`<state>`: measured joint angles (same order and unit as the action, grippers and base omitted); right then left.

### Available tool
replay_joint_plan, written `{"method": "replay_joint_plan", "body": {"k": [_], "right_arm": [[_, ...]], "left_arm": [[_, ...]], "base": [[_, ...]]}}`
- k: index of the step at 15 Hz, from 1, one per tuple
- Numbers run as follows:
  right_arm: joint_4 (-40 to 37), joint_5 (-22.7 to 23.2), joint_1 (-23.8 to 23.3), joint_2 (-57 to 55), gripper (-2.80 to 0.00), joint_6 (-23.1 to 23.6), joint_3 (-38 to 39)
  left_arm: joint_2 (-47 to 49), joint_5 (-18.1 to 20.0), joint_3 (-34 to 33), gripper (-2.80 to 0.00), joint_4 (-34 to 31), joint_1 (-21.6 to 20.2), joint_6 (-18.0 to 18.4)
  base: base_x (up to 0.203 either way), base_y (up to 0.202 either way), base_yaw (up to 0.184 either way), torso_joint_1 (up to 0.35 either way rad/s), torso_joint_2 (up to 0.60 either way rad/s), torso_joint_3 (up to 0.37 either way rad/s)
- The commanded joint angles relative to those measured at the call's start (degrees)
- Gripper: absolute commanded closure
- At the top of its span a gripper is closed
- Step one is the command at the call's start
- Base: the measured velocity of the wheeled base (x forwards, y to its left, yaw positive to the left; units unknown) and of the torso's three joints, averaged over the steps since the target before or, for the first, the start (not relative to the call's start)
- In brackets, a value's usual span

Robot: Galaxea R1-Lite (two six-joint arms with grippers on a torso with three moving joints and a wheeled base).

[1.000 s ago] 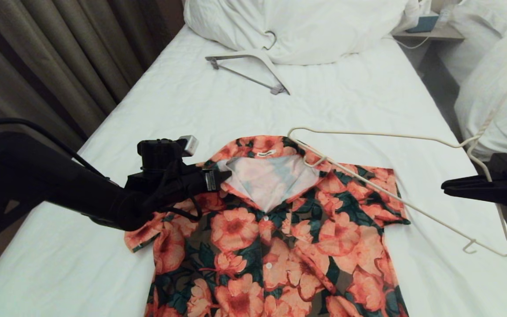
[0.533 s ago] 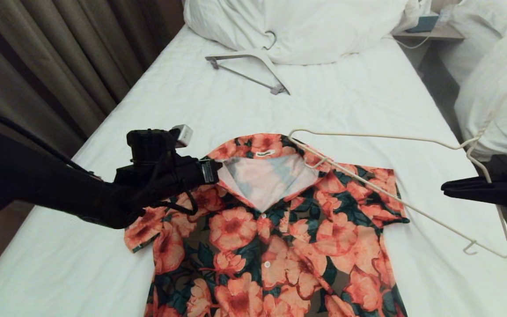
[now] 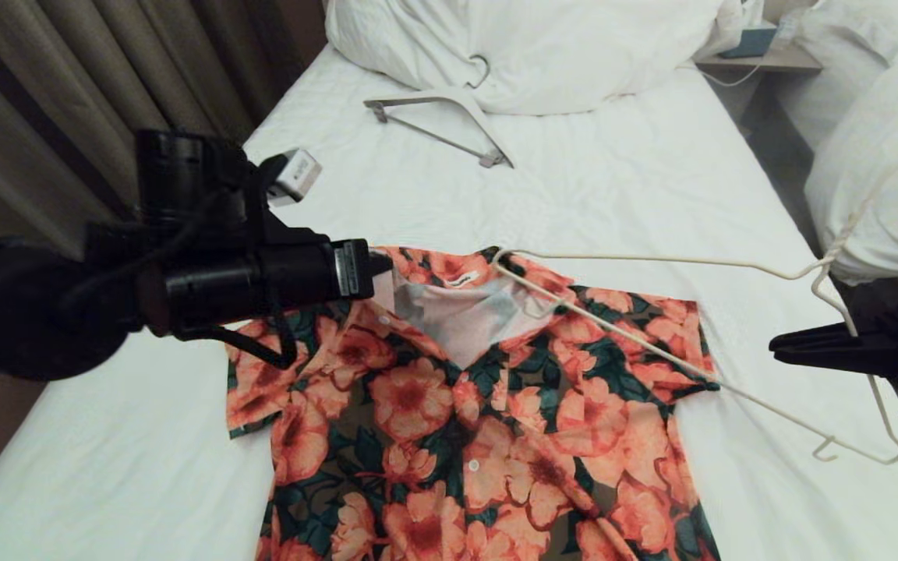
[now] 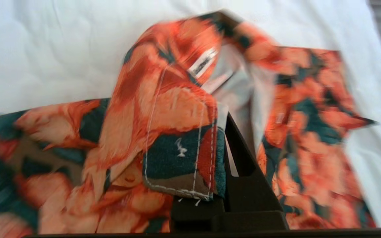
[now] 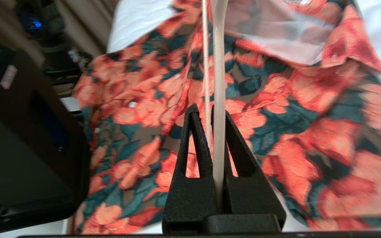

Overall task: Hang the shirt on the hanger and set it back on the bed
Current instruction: Lift the shirt and hanger, then hook one side of the shirt onto the hanger

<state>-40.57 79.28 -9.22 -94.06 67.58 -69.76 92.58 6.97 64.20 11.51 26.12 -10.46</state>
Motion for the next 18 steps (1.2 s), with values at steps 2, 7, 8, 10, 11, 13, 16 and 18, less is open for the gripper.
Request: {"method": "replay_joint_plan", "body": {"k": [2,7,8,10,11,13,16,18], "right_arm": [[-0.21,0.29,3.17,-0.82,0.00,0.35,0.52],[-0.16,-0.49,5.35,-2.74,0.00,0.34,0.68],[-0.04,-0.72,5.21,-3.38,0.00,0.27,0.45],[-0.04,-1.02,5.09,-3.49,0.00,0.27,0.34],[-0.04,-1.57,5.09,-3.58,0.00,0.27,0.15],[0.86,-2.38,5.13,-4.94,0.00,0.26,0.02],[2.15,-4.21,6.28,-7.87,0.00,0.18,0.31],[3.62,-4.30,6.67,-8.66,0.00,0.11,0.06]], "left_arm": [[-5.28,-2.81,2.42,0.00,-4.18,2.51,2.09],[-7.41,-5.91,3.21,0.00,-6.94,4.55,3.60],[-7.86,-5.91,3.09,0.00,-7.49,4.63,3.60],[-8.56,-5.82,2.68,0.00,-8.69,4.73,3.60],[-8.55,-5.82,2.59,0.00,-8.69,4.64,3.53],[-8.38,-5.87,2.82,0.00,-8.69,4.64,3.60],[-9.22,-5.82,3.47,0.00,-8.93,4.86,3.69],[-9.52,-5.87,3.39,0.00,-9.50,5.99,3.69]], "base": [[0.000,0.000,0.000,0.000,0.00,0.000],[0.000,0.000,0.000,0.000,0.00,0.000],[0.000,0.000,0.000,0.000,0.00,0.000],[0.000,0.000,0.000,0.000,0.00,0.000],[0.000,0.000,0.000,0.000,0.00,0.000],[0.000,0.000,0.000,0.000,0.00,0.000],[0.000,0.000,0.000,0.000,0.00,0.000],[0.000,0.000,0.000,0.000,0.00,0.000]]}}
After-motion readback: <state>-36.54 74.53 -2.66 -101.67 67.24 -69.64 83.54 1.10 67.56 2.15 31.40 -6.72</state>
